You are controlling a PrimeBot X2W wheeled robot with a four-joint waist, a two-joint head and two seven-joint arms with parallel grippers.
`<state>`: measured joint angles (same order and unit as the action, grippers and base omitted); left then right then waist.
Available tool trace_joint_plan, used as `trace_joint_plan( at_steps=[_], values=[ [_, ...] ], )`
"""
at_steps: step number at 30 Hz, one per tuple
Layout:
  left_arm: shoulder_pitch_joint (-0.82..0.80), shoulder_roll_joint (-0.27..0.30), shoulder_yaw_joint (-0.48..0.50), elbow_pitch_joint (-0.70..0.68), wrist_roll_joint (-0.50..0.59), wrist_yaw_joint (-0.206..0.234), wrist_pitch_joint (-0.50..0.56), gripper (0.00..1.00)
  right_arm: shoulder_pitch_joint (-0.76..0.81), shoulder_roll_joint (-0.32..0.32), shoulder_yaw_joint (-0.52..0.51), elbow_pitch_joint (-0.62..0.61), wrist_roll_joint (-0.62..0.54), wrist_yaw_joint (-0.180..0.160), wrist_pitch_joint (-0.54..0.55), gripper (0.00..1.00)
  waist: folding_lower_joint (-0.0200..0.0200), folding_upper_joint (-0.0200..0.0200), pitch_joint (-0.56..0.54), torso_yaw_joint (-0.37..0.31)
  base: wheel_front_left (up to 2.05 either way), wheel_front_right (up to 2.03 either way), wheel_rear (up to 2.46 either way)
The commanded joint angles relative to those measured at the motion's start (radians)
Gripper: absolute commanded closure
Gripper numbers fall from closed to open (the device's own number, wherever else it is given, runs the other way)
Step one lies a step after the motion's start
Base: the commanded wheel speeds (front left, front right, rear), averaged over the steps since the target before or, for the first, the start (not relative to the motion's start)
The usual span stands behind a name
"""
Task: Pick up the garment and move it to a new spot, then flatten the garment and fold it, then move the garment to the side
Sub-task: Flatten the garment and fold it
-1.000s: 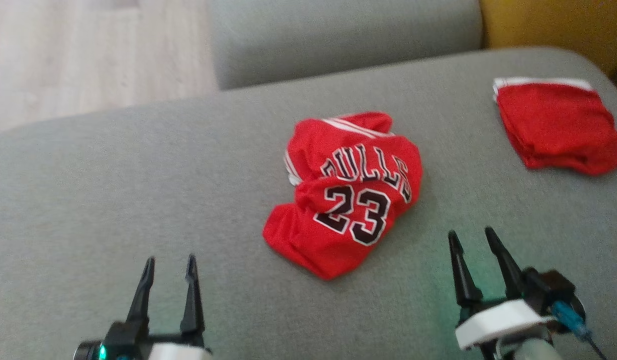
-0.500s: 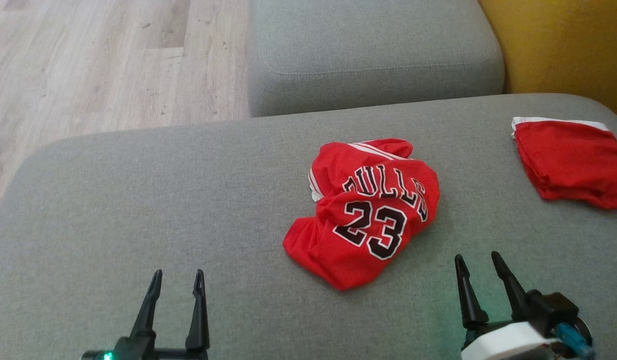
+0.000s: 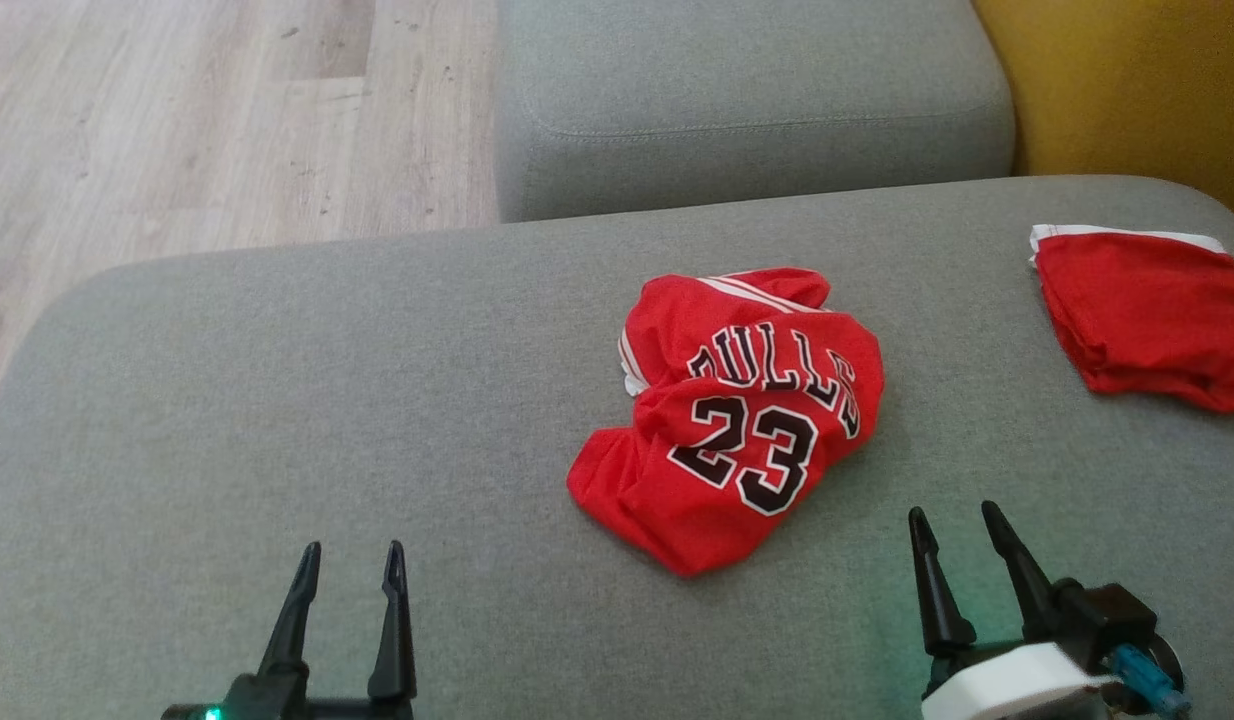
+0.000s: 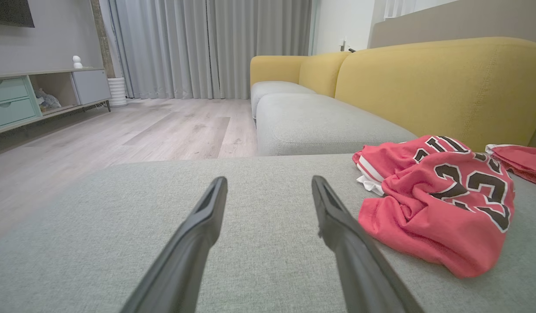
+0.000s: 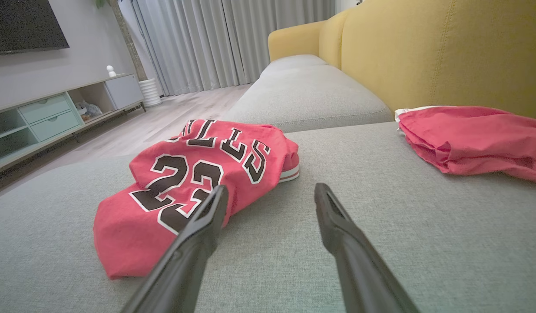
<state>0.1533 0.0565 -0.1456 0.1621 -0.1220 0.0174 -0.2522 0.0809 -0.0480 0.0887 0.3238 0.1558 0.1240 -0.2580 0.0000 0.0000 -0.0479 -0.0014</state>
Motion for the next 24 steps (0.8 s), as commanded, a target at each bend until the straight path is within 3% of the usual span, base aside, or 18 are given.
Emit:
trace_joint_plan(
  at_steps=[1, 20, 24],
  values=[
    [-0.037, -0.006, 0.034, -0.024, 0.005, 0.000, -0.009, 0.00, -0.033, -0.002, 0.024, -0.034, -0.002, 0.007, -0.004, 0.00, 0.0000, 0.0000, 0.000, 0.002, 0.00, 0.00, 0.00],
    [-0.045, -0.006, 0.024, -0.021, 0.002, 0.006, -0.010, 0.00, -0.040, -0.002, 0.043, -0.017, -0.002, 0.007, -0.004, 0.00, 0.0000, 0.0000, 0.005, -0.015, 0.00, 0.00, 0.00],
    [-0.092, -0.006, 0.025, -0.016, 0.016, -0.017, -0.010, 0.00, -0.051, -0.002, 0.054, -0.023, -0.005, 0.007, -0.004, 0.00, 0.0000, 0.0000, 0.030, -0.033, 0.00, 0.00, 0.00]
  ],
)
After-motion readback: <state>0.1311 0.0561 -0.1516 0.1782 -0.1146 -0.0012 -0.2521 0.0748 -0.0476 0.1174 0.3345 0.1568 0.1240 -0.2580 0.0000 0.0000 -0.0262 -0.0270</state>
